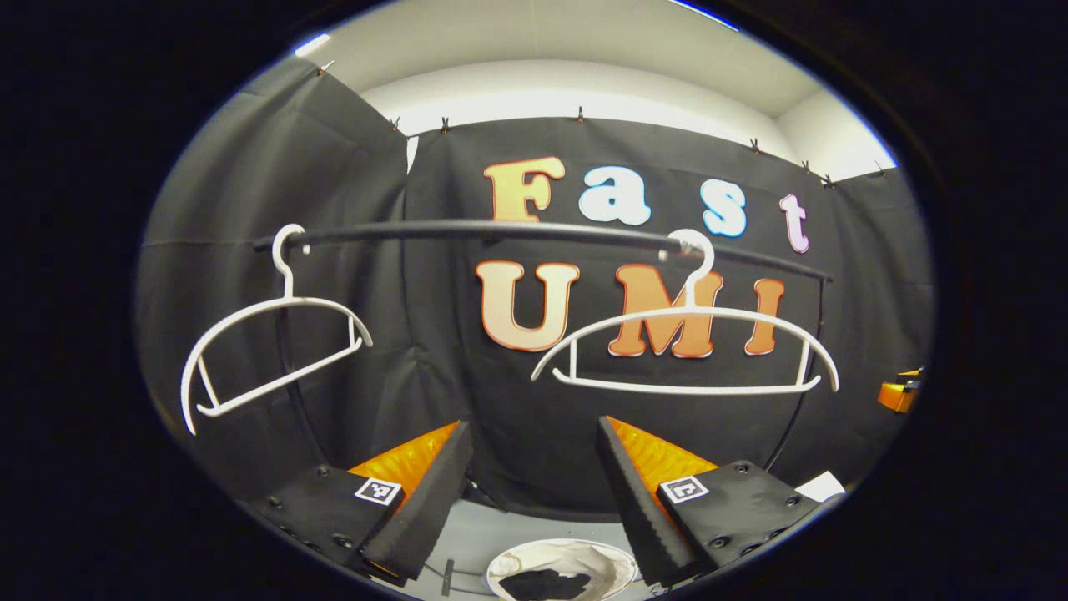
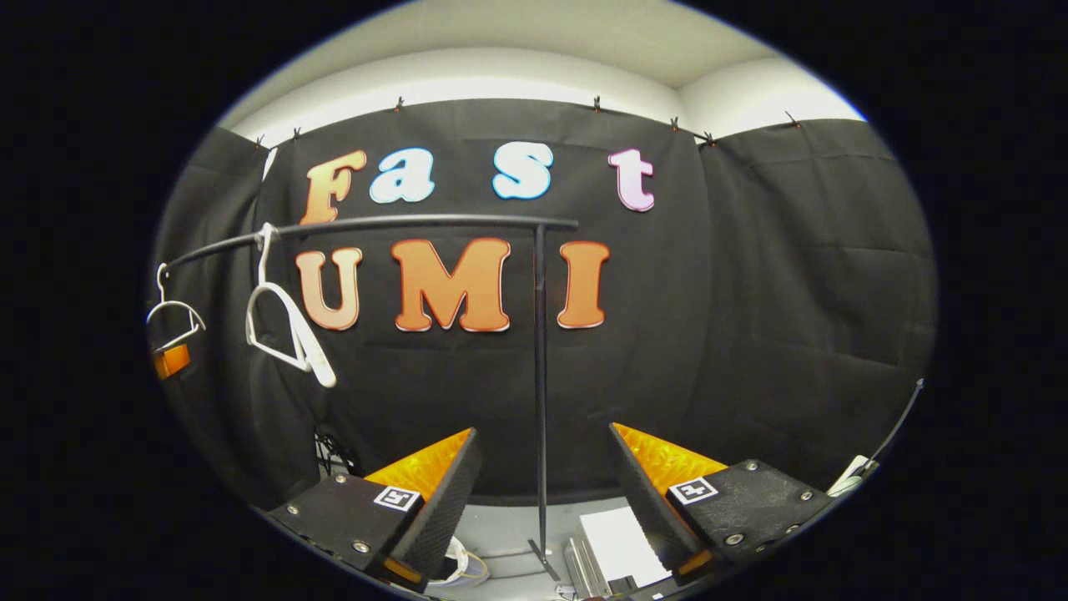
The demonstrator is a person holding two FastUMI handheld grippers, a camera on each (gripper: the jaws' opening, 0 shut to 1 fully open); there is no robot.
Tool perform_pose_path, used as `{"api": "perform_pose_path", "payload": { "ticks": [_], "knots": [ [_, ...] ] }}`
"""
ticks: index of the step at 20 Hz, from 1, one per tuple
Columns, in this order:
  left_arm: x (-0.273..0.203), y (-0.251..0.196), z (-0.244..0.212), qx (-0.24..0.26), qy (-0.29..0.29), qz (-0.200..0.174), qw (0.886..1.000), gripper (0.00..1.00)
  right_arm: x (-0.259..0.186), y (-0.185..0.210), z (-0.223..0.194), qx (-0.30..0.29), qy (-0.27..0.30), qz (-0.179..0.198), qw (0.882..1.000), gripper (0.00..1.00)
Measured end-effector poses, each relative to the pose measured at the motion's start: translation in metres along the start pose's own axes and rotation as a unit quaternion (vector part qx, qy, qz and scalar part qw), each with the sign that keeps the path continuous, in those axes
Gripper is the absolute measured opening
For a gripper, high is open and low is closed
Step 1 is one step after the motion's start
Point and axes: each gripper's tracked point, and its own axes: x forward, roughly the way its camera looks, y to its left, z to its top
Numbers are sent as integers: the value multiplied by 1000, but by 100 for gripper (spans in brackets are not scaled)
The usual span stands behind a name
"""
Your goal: Grasp the clothes on the hanger with both hands and then place them into the laundry hamper below.
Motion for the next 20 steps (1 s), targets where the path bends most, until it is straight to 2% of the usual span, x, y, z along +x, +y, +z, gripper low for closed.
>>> {"api": "perform_pose_path", "payload": {
  "ticks": [1,2,11,12,13,20],
  "knots": [
    [-3,-1,8,1,-10,1,1000,94,-6,-2,7,0,-10,1,1000,93],
    [-6,-4,14,0,-18,1,1000,94,-12,-4,15,-1,-20,0,1000,100],
    [-24,-17,40,-17,-58,-5,998,94,-36,-8,38,-3,-56,5,998,100],
    [-25,-15,43,-15,-64,0,998,94,-36,-9,38,-3,-56,5,998,93],
    [-27,-13,44,-13,-68,5,998,94,-37,-9,37,-3,-56,5,998,100],
    [-31,-12,44,-19,-68,2,998,94,-43,-8,40,2,-59,10,998,100]
  ]
}}
